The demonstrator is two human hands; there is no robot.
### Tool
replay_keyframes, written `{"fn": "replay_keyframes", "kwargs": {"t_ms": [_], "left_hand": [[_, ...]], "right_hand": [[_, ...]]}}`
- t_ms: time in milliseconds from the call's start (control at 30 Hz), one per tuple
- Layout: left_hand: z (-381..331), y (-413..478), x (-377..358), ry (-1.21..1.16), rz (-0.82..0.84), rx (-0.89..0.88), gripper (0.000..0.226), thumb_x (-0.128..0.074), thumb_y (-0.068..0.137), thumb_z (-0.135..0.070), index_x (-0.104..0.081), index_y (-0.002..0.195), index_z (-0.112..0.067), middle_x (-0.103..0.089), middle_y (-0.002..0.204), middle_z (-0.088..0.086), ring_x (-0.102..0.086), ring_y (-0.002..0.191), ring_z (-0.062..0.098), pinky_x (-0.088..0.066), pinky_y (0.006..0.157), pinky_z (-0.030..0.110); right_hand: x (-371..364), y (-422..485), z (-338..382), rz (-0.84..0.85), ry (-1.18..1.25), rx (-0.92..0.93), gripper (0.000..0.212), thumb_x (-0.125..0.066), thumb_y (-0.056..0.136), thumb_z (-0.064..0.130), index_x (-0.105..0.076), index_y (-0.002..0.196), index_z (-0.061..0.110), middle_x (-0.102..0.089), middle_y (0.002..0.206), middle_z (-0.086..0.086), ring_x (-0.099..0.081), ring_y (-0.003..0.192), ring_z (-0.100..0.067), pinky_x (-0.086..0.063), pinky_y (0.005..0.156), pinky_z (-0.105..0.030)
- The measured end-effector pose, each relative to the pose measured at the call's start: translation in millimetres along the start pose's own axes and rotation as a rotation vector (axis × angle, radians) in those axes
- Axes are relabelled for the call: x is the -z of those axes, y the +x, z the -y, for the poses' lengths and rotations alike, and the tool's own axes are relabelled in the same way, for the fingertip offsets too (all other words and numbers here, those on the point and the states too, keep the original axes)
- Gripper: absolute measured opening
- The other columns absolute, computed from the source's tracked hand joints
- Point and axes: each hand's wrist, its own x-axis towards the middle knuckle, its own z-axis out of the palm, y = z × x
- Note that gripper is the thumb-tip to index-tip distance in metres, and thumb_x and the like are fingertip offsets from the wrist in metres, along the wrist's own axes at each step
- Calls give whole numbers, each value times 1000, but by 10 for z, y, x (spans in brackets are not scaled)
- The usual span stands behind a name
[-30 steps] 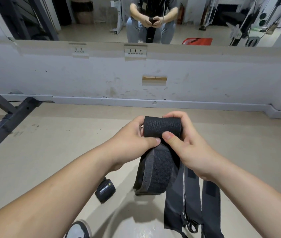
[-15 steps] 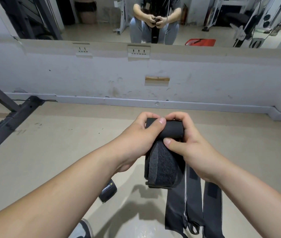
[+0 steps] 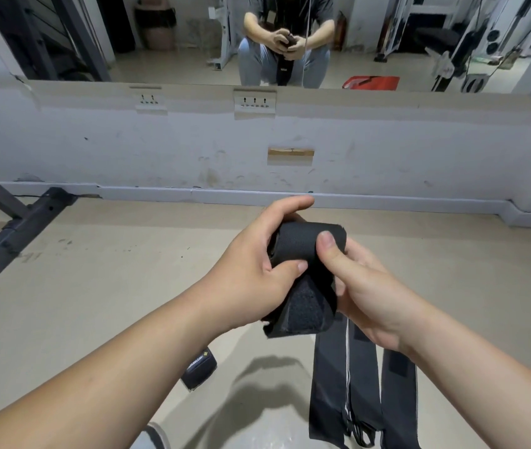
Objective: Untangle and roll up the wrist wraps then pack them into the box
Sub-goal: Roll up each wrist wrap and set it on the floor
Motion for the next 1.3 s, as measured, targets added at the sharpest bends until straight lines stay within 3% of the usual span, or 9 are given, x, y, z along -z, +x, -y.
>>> {"fn": "replay_keyframes", "kwargs": {"t_ms": [100, 233, 367, 467, 767, 900, 1067, 1167, 1300], "left_hand": [[-15, 32, 16, -125, -26, 94, 80, -69, 81, 11, -53, 143, -36, -60, 124, -2, -66, 95, 2, -58, 79, 24], [6, 74, 19, -302, 34, 393, 47, -65, 88, -51, -59, 133, -40, -71, 126, -6, -69, 118, 13, -53, 108, 47], [46, 60, -107, -357, -62, 490, 61, -43, 90, -83, -62, 128, -39, -77, 120, -3, -73, 115, 18, -52, 108, 48], [-28, 31, -145, -219, -154, 417, 53, -30, 96, -80, -60, 119, -43, -75, 107, -11, -72, 100, 7, -54, 85, 31], [-44, -57, -153, 102, -124, 248, 73, -25, 78, -86, -51, 118, -32, -70, 108, -7, -65, 104, 8, -48, 87, 31], [-49, -74, -75, -63, -28, 365, 52, -43, 88, -79, -54, 121, -40, -75, 106, -11, -73, 95, 2, -57, 81, 28], [-91, -80, -17, -262, 36, 494, 32, -64, 97, -55, -65, 122, -36, -79, 110, 1, -79, 95, 23, -64, 84, 47], [-75, -61, -2, -287, 51, 492, 27, -66, 101, -42, -66, 123, -28, -78, 111, 11, -78, 89, 26, -64, 81, 49], [12, -46, -57, -317, -2, 382, 26, -66, 103, -29, -58, 128, -33, -78, 89, -11, -75, 82, 10, -62, 74, 33]], "right_hand": [[57, 2, -29, -36, -26, 89, 41, -63, 102, 29, -56, 139, 11, -70, 133, -19, -67, 126, -36, -55, 105, -48], [48, -6, -33, -59, -108, 132, 38, -72, 96, 21, -55, 130, 14, -72, 113, -3, -67, 107, -17, -57, 90, -31], [-10, -45, -20, -29, -181, 136, 36, -69, 99, 16, -52, 129, 23, -71, 103, 6, -66, 98, -10, -55, 86, -24], [-68, -76, 14, 3, -144, 122, 35, -62, 103, 12, -46, 133, 23, -71, 106, 6, -68, 100, -9, -55, 86, -23], [-160, -116, 48, -52, -75, 95, 38, -70, 92, 23, -53, 126, 24, -71, 121, -20, -71, 103, -24, -61, 91, -40], [-64, -110, 56, 11, -71, 91, 33, -75, 90, 10, -61, 114, 28, -73, 106, -16, -72, 96, -26, -62, 83, -40], [-18, -73, 38, 19, -91, 101, 39, -71, 77, -3, -61, 107, 20, -74, 97, -5, -71, 86, -20, -61, 73, -33], [-11, -56, 37, -12, -147, 75, 41, -72, 72, -2, -65, 106, 20, -69, 112, -5, -70, 92, -18, -58, 74, -29], [-35, -53, 36, -61, -59, -4, 60, -67, 75, 10, -63, 127, 39, -66, 132, -10, -72, 106, -23, -58, 85, -37]]}}
